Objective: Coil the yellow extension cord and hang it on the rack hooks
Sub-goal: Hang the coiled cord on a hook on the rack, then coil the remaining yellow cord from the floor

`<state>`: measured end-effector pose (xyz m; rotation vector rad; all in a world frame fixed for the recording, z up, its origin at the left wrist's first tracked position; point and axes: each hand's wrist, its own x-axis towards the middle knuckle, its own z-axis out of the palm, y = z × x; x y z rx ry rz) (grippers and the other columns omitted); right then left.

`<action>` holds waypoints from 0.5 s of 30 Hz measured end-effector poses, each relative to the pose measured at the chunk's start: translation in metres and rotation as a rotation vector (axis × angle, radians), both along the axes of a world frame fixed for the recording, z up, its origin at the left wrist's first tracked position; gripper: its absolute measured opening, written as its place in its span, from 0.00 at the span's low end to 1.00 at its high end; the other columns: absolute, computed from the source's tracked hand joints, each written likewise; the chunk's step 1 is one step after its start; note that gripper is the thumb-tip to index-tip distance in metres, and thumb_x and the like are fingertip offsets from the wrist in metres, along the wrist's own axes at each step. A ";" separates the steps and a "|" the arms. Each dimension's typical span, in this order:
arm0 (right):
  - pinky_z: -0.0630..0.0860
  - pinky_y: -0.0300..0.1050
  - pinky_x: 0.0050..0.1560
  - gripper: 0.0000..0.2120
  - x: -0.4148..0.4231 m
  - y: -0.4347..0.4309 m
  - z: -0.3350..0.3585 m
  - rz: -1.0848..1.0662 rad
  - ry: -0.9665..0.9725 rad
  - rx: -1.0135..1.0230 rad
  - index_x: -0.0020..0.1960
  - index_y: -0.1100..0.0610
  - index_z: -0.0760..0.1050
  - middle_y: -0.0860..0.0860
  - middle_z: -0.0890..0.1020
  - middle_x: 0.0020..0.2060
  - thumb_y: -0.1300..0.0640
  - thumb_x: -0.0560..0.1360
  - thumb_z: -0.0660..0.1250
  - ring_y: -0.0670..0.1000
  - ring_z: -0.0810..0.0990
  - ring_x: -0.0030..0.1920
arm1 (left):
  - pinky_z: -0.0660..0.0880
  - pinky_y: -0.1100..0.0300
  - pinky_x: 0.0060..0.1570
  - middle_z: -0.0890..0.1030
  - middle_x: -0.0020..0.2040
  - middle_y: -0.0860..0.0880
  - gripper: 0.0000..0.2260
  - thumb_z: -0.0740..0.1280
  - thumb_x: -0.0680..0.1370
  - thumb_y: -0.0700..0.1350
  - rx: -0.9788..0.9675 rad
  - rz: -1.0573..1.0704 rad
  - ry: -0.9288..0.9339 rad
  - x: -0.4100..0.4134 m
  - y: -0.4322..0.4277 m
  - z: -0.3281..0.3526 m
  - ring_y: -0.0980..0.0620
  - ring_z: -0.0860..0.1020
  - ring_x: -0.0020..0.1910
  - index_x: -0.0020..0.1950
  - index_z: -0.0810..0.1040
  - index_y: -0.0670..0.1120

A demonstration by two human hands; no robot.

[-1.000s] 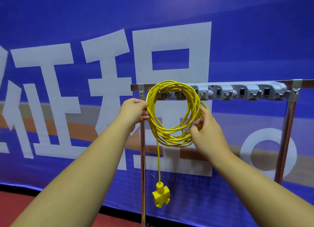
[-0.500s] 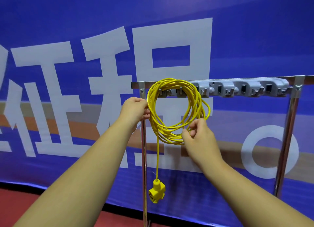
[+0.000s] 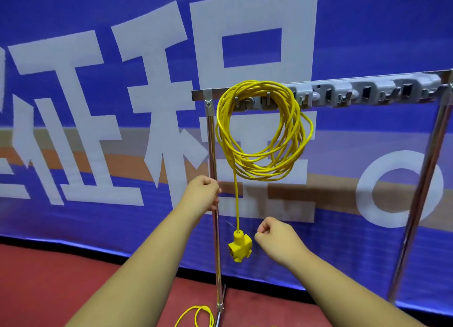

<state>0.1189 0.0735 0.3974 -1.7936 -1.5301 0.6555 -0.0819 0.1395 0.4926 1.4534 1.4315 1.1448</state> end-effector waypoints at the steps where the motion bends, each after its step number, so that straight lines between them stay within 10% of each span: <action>1: 0.76 0.46 0.40 0.03 0.003 0.000 -0.010 0.007 -0.007 -0.020 0.47 0.51 0.78 0.50 0.83 0.43 0.54 0.74 0.69 0.50 0.79 0.39 | 0.77 0.56 0.35 0.83 0.45 0.41 0.06 0.64 0.79 0.40 -0.049 -0.017 0.065 -0.001 -0.002 -0.020 0.49 0.80 0.38 0.52 0.79 0.45; 9: 0.75 0.42 0.42 0.30 0.008 -0.009 -0.079 0.087 0.033 -0.227 0.75 0.52 0.70 0.48 0.77 0.48 0.52 0.75 0.73 0.47 0.78 0.41 | 0.76 0.69 0.41 0.80 0.51 0.53 0.22 0.69 0.77 0.40 -0.344 -0.483 0.400 -0.005 -0.025 -0.118 0.65 0.80 0.41 0.70 0.71 0.52; 12: 0.76 0.42 0.40 0.32 0.005 -0.009 -0.095 0.102 0.057 -0.245 0.76 0.53 0.68 0.49 0.77 0.51 0.53 0.74 0.74 0.47 0.78 0.40 | 0.79 0.52 0.63 0.85 0.56 0.53 0.27 0.75 0.68 0.50 -0.346 -0.449 0.368 -0.004 -0.021 -0.145 0.58 0.83 0.55 0.66 0.75 0.53; 15: 0.76 0.42 0.42 0.30 0.005 -0.009 -0.111 0.103 0.037 -0.270 0.75 0.53 0.70 0.51 0.78 0.57 0.52 0.75 0.73 0.49 0.80 0.46 | 0.81 0.48 0.55 0.83 0.56 0.49 0.34 0.77 0.63 0.56 -0.383 -0.294 0.462 -0.006 -0.013 -0.175 0.49 0.83 0.56 0.65 0.72 0.49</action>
